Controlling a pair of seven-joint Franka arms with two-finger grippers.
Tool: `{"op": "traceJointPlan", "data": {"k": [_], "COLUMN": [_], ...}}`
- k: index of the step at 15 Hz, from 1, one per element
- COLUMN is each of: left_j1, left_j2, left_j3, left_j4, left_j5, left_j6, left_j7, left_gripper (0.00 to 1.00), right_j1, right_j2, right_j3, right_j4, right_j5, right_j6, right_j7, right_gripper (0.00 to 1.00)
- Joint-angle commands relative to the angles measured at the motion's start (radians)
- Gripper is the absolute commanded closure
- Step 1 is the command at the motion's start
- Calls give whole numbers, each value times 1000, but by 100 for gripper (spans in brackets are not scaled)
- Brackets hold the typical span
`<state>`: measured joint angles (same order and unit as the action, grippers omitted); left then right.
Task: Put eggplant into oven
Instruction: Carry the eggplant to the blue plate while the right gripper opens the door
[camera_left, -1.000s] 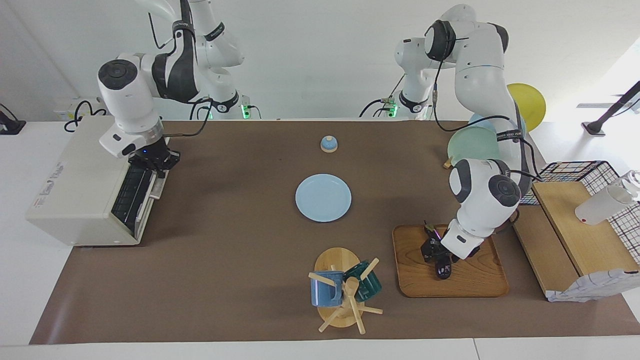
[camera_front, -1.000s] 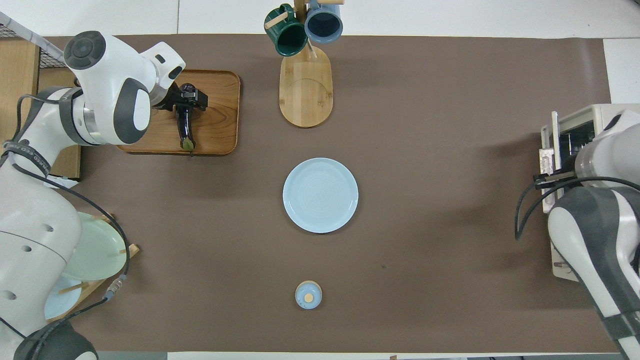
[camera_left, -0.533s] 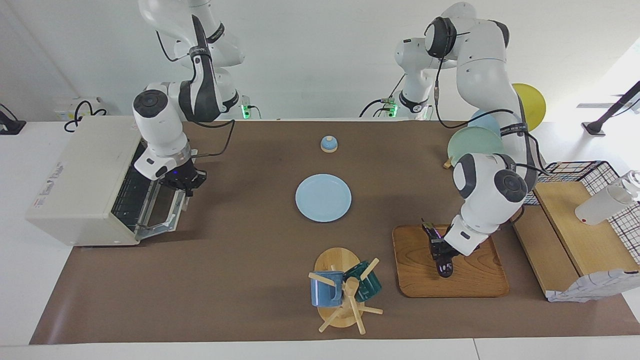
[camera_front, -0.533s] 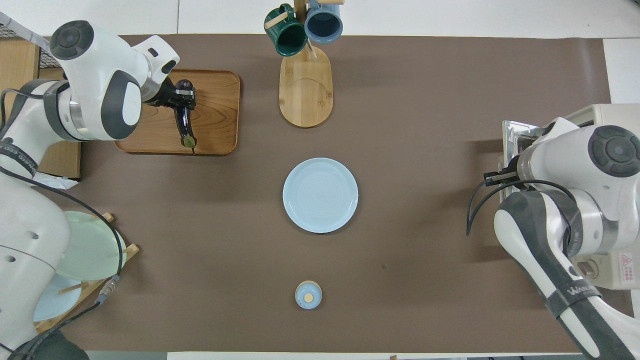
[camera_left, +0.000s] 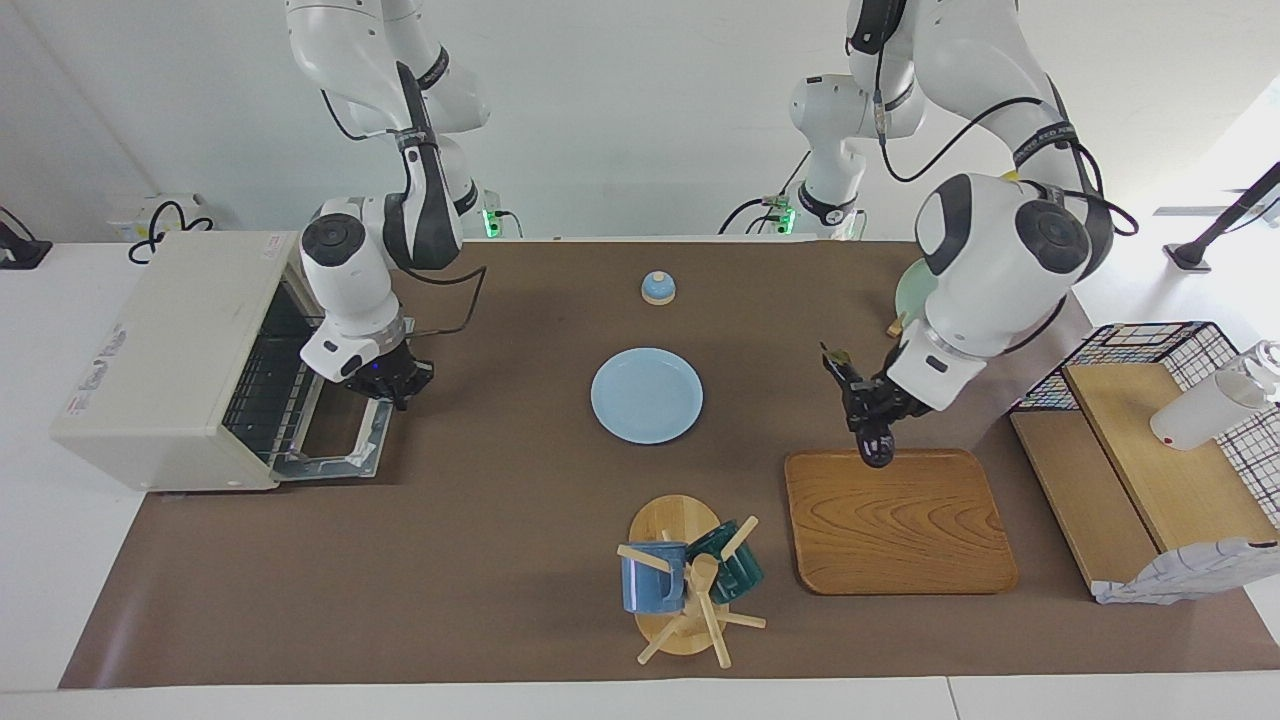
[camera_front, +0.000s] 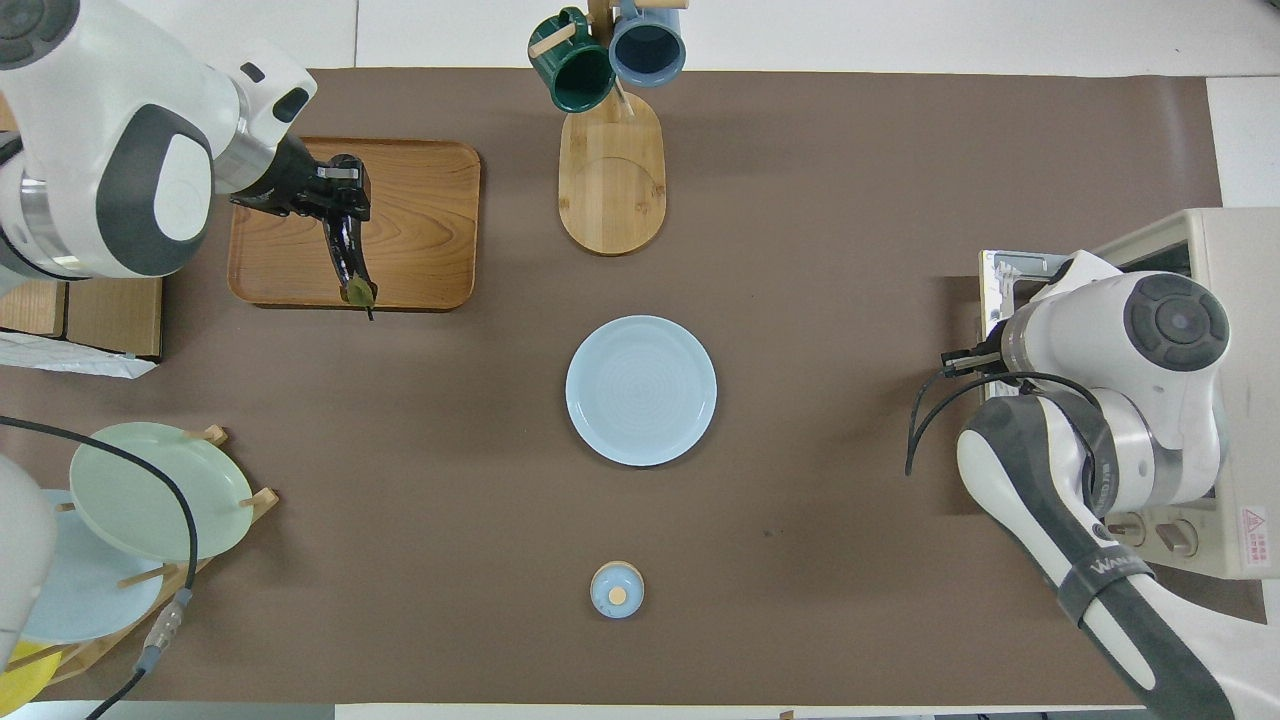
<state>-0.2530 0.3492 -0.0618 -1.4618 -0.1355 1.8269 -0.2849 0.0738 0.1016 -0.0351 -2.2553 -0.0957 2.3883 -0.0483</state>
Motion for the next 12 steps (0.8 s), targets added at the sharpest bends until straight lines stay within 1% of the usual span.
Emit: {"op": "traceJointPlan", "data": {"k": [1, 2, 3, 4, 6, 7, 8, 11, 12], "left_j1": [-113, -141, -178, -214, -283, -314, -345, -396, -408], "left_j2": [-33, -45, -59, -87, -133, -131, -118, -56, -36], "left_j3": [16, 16, 16, 16, 16, 16, 17, 17, 17], "left_j4": [-66, -90, -132, -200, -352, -392, -406, -420, -420], "left_j5": [-12, -12, -12, -12, -12, -12, -12, -12, -12], "left_j6": [14, 35, 85, 159, 329, 386, 426, 506, 523], "left_j7": [-123, -155, -180, -204, -244, -258, -270, -278, -286], "left_gripper": [100, 100, 100, 100, 100, 100, 100, 100, 100], "right_j1": [-39, -39, -39, -39, -37, -25, 7, 20, 36], "right_j2": [0, 4, 18, 30, 30, 30, 30, 30, 30], "right_j3": [-28, -26, -26, -26, -23, -16, -14, -11, -9], "right_j4": [-10, -15, -16, -20, -24, -24, -24, -24, -23], "right_j5": [14, 20, 22, 24, 25, 34, 40, 48, 74], "right_j6": [9, 11, 20, 43, 46, 48, 46, 46, 45], "right_j7": [-15, -12, -12, -8, 22, 36, 62, 97, 96], "right_gripper": [100, 100, 100, 100, 100, 100, 100, 100, 100]}}
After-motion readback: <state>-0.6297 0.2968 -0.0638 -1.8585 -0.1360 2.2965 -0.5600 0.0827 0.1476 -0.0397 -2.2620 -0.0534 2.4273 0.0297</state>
